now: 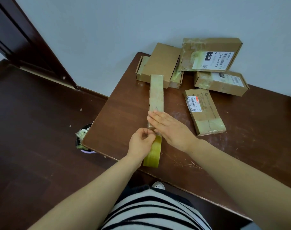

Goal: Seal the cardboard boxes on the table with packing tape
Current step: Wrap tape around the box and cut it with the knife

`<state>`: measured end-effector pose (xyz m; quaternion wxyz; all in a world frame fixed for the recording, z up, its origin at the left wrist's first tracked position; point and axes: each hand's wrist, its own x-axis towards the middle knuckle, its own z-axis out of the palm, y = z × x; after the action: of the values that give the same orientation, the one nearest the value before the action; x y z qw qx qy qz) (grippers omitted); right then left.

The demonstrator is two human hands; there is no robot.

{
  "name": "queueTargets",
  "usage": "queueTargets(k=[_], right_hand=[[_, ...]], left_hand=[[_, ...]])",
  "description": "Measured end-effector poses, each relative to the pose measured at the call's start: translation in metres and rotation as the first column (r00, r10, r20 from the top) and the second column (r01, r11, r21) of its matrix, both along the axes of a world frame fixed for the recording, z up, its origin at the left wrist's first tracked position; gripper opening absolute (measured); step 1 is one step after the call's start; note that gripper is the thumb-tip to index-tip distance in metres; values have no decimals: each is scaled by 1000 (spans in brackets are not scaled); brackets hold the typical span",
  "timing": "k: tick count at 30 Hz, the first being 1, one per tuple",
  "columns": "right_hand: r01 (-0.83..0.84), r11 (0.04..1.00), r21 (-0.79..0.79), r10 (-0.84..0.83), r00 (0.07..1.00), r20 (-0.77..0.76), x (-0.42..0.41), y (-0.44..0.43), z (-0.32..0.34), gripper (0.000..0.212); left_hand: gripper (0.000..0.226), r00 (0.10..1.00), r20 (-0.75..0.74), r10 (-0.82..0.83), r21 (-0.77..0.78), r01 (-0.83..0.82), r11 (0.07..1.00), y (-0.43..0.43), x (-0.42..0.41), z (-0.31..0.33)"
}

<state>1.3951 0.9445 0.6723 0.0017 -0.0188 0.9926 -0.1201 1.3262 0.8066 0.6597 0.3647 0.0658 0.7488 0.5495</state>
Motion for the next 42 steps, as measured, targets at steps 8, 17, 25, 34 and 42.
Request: queueTargets(k=[8, 17, 25, 34, 42], right_hand=[[27, 999, -42, -30, 996, -82, 0, -1, 2, 46], [137, 990, 44, -111, 921, -374, -8, -22, -17, 37], [205, 859, -468, -319, 931, -177, 8, -24, 19, 59], [386, 512, -767, -734, 660, -158, 35, -56, 68, 12], [520, 418, -745, -894, 380, -237, 61, -60, 75, 8]], left_hand=[[17, 972, -193, -138, -200, 99, 975, -15, -7, -5], [20, 996, -77, 37, -40, -40, 998, -28, -19, 11], [19, 997, -82, -10, 178, 25, 984, -41, -18, 47], [11, 975, -89, -202, 314, 220, 923, -18, -4, 90], [15, 900, -61, -431, 326, 426, 844, 12, 7, 97]])
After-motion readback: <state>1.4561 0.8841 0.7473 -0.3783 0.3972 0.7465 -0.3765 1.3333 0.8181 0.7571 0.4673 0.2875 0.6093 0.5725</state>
